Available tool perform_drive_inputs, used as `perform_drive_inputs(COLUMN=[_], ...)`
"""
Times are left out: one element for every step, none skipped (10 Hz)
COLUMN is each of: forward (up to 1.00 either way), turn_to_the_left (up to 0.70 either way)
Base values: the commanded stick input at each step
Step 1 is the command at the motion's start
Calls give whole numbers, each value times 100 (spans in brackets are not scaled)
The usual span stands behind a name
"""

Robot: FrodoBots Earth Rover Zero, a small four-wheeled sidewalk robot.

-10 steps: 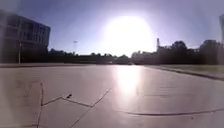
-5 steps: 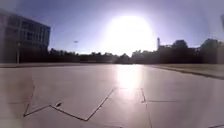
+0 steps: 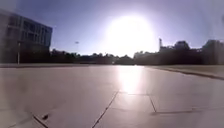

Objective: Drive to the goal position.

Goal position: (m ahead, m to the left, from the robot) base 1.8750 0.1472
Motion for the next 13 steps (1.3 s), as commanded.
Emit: perform_drive_inputs(forward=[70, 70, 70, 70, 70, 70, 70, 70, 70, 70, 70, 70, 70], turn_to_the_left=[23, 27, 31, 34, 35, 35, 35, 35, 35, 35, 35, 35, 35])
